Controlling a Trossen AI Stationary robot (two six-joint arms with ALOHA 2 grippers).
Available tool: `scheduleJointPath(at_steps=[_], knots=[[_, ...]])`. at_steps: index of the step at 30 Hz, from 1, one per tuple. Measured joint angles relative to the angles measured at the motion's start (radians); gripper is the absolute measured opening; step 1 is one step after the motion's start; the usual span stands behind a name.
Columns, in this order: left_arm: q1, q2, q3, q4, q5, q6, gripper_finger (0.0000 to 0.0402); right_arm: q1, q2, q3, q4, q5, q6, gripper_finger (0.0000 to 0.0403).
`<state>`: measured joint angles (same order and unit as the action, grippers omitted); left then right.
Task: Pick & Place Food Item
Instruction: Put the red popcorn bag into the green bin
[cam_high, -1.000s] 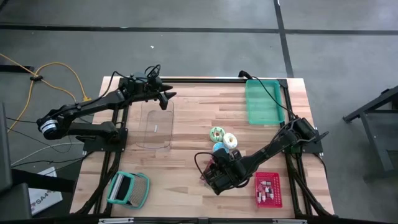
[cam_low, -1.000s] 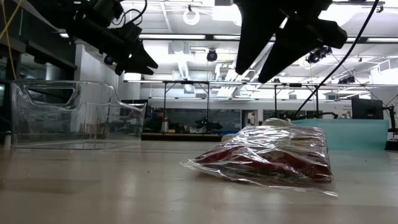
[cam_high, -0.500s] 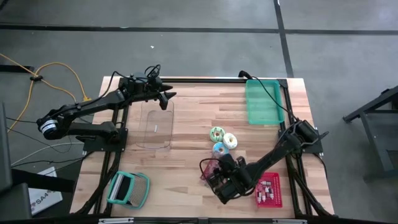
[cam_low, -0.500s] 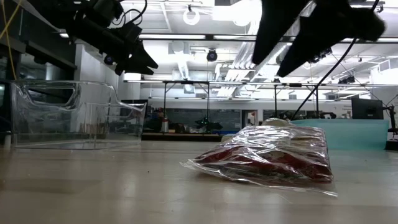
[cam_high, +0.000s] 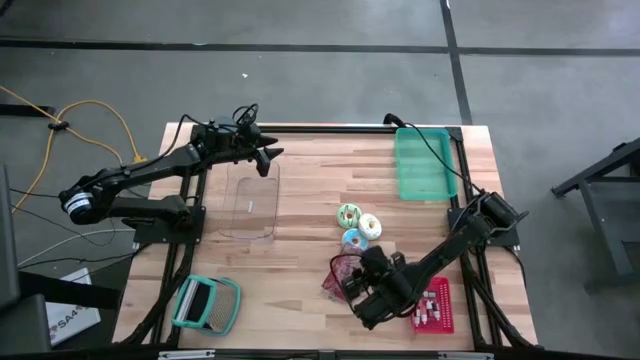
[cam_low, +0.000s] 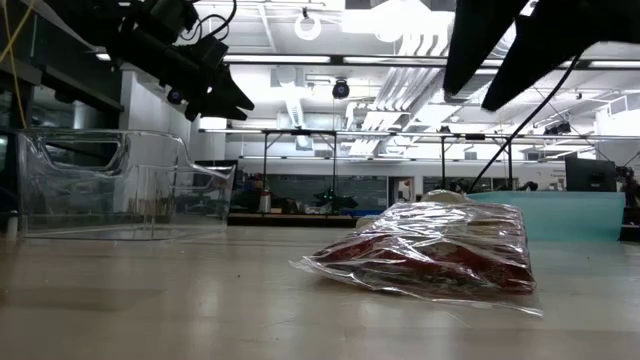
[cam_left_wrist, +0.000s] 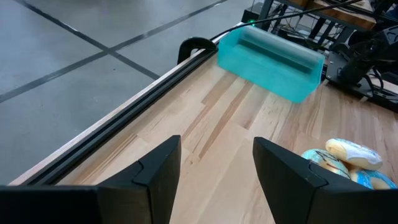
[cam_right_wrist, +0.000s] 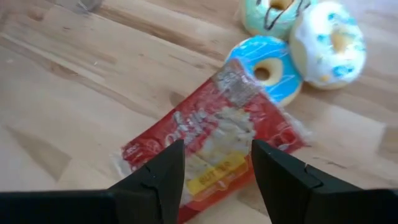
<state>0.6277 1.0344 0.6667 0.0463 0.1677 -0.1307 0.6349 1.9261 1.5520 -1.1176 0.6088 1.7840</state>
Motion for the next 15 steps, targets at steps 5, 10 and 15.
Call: scheduleJointPath(at_steps=[5,10,15], knots=[[0.000,0.000,0.000,0.000,0.000,0.000,0.0195,0.014,-0.045,0.000,-0.040,0.013,0.000,0.0174],[0.000,0.000,0.000,0.000,0.000,0.000,0.0195,0.031,-0.064,0.000,-0.098,0.016,0.036,0.0174],[0.000,0.000,0.000,0.000,0.000,0.001,0.0195,0.057,-0.064,0.000,-0.169,0.011,0.118,0.0174]])
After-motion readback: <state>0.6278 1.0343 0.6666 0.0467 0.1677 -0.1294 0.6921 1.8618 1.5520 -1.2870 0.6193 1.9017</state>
